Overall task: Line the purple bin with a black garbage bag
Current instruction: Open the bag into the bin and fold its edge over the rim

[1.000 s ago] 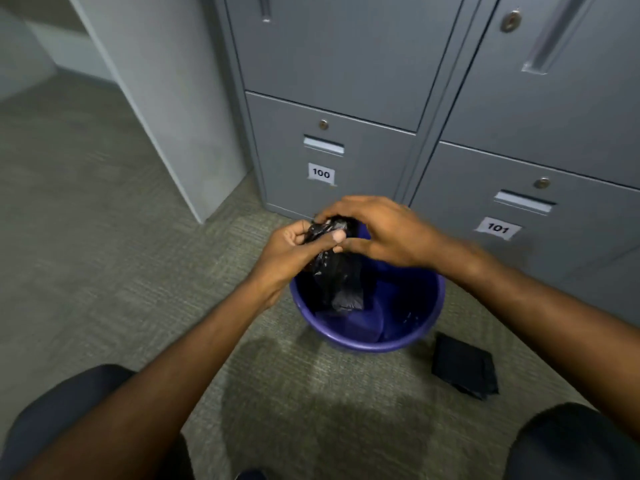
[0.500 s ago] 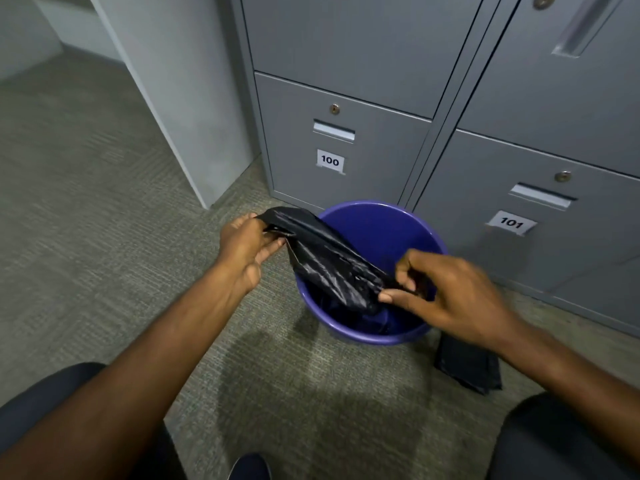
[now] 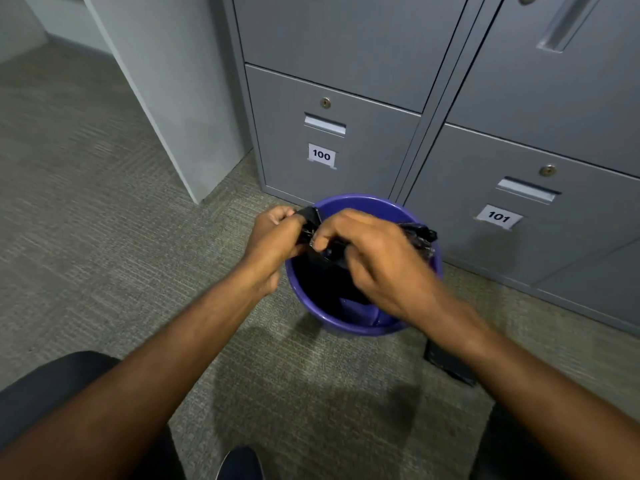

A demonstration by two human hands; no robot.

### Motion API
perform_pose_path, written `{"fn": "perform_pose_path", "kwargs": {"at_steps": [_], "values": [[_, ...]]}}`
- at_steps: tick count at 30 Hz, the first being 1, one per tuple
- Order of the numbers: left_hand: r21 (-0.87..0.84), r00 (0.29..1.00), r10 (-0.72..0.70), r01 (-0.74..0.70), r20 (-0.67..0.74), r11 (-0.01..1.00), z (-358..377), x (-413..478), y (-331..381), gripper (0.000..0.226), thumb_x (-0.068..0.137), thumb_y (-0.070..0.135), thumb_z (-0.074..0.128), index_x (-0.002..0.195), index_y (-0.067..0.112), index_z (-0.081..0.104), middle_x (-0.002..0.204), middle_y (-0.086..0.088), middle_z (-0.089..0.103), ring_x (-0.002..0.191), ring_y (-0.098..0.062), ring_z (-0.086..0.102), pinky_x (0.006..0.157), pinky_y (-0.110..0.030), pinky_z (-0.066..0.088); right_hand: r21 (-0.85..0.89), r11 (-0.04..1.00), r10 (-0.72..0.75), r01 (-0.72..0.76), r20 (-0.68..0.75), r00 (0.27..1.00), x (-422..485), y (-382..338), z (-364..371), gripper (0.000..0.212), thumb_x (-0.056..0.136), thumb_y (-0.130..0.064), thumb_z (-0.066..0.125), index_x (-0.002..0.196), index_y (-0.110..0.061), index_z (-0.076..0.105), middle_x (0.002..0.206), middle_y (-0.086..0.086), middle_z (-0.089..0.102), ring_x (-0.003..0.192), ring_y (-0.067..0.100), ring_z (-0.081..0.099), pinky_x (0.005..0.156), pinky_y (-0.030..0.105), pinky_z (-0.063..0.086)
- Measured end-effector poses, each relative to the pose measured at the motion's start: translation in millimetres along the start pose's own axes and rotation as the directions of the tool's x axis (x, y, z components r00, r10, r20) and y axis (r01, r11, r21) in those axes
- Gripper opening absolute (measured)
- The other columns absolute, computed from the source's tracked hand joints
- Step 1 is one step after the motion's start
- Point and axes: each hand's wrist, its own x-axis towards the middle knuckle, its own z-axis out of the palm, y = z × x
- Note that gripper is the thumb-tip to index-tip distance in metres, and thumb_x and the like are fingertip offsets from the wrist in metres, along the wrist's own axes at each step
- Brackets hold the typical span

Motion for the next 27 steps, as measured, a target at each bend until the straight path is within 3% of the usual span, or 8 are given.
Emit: {"fn": "perform_pose_path", "kwargs": {"at_steps": [6, 11, 13, 15, 19, 21, 24, 27], "values": [[-0.193, 0.987, -0.161, 0.156, -0.012, 0.969, 4.8, -3.0, 8.9, 0.018, 0.092, 0.007, 0.052, 0.097, 0.009, 0.069, 0.073, -0.004, 0.072, 0.058, -0.012, 0.069, 0.057, -0.027, 0.062, 0.281, 0.917, 0.260, -0.282, 0.113, 0.959, -0.2, 36.2, 42.3, 0.017, 0.094, 0.007, 0.046, 0.092, -0.006, 0.057, 0.082, 0.009, 0.061, 0.075, 0.024, 0.060, 0.071, 0.039, 0.050], [-0.302, 0.961, -0.275, 0.262, -0.002, 0.917, -5.9, 0.5, 13.1, 0.011, 0.092, 0.006, 0.059, 0.088, 0.006, 0.069, 0.074, -0.010, 0.070, 0.066, -0.026, 0.072, 0.073, -0.045, 0.064, 0.115, 0.872, 0.410, -0.475, 0.359, 0.839, -27.6, 63.4, 45.0, 0.022, 0.098, -0.003, 0.050, 0.095, -0.023, 0.058, 0.088, -0.005, 0.065, 0.082, 0.013, 0.063, 0.078, 0.039, 0.053], [-0.348, 0.961, -0.276, 0.254, -0.015, 0.902, -8.8, 0.4, 18.2, 0.011, 0.090, 0.005, 0.063, 0.100, 0.003, 0.068, 0.074, -0.011, 0.071, 0.062, -0.027, 0.073, 0.064, -0.046, 0.064, -0.044, 0.901, 0.413, -0.432, 0.395, 0.820, -33.5, 65.1, 39.4, 0.025, 0.098, -0.010, 0.055, 0.117, -0.025, 0.061, 0.114, -0.007, 0.068, 0.104, 0.010, 0.064, 0.088, 0.039, 0.055], [-0.344, 0.974, -0.224, 0.198, -0.038, 0.918, -10.1, 1.0, 19.8, 0.019, 0.092, 0.005, 0.065, 0.111, 0.004, 0.064, 0.076, -0.011, 0.070, 0.057, -0.025, 0.072, 0.056, -0.041, 0.064, -0.196, 0.910, 0.402, -0.365, 0.204, 0.893, -34.2, 57.8, 30.6, 0.034, 0.099, -0.021, 0.058, 0.133, -0.028, 0.057, 0.134, -0.008, 0.062, 0.121, 0.011, 0.058, 0.094, 0.040, 0.055], [-0.218, 0.986, -0.125, 0.099, -0.110, 0.971, -4.8, -3.2, 13.6, 0.015, 0.094, 0.002, 0.062, 0.109, 0.002, 0.064, 0.085, -0.016, 0.068, 0.060, -0.023, 0.068, 0.055, -0.037, 0.060, -0.049, 0.998, 0.028, -0.043, -0.271, 0.962, -18.5, 23.1, 15.6, 0.019, 0.102, -0.015, 0.056, 0.117, -0.020, 0.065, 0.114, -0.008, 0.066, 0.106, 0.004, 0.061, 0.091, 0.023, 0.051], [-0.213, 0.988, -0.119, 0.096, -0.098, 0.972, 3.5, -6.8, 12.7, 0.012, 0.094, 0.000, 0.057, 0.103, 0.004, 0.064, 0.077, -0.018, 0.064, 0.055, -0.025, 0.061, 0.049, -0.034, 0.054, 0.149, 0.989, 0.012, 0.012, -0.158, 0.987, -8.5, 6.9, 20.7, 0.022, 0.103, -0.008, 0.052, 0.118, -0.016, 0.065, 0.111, -0.005, 0.065, 0.100, 0.004, 0.064, 0.085, 0.018, 0.055], [-0.246, 0.992, -0.107, 0.088, -0.064, 0.965, 14.5, -13.7, 15.5, 0.011, 0.092, -0.003, 0.054, 0.094, 0.006, 0.060, 0.063, -0.015, 0.056, 0.040, -0.020, 0.053, 0.038, -0.026, 0.046, 0.262, 0.945, 0.179, -0.195, 0.083, 0.980, -0.8, 5.4, 39.4, 0.024, 0.102, -0.002, 0.047, 0.119, -0.009, 0.063, 0.112, 0.001, 0.068, 0.103, 0.007, 0.066, 0.088, 0.018, 0.056], [-0.130, 0.995, -0.012, -0.001, -0.095, 0.992, 12.8, -15.0, 13.7, 0.023, 0.089, -0.005, 0.058, 0.082, 0.017, 0.055, 0.080, -0.013, 0.063, 0.071, -0.027, 0.065, 0.067, -0.042, 0.058, 0.117, 0.931, 0.325, -0.347, 0.173, 0.930, -1.1, 33.6, 51.6, 0.025, 0.101, -0.005, 0.049, 0.121, -0.015, 0.061, 0.123, 0.002, 0.065, 0.107, 0.008, 0.062, 0.092, 0.016, 0.051]]}}
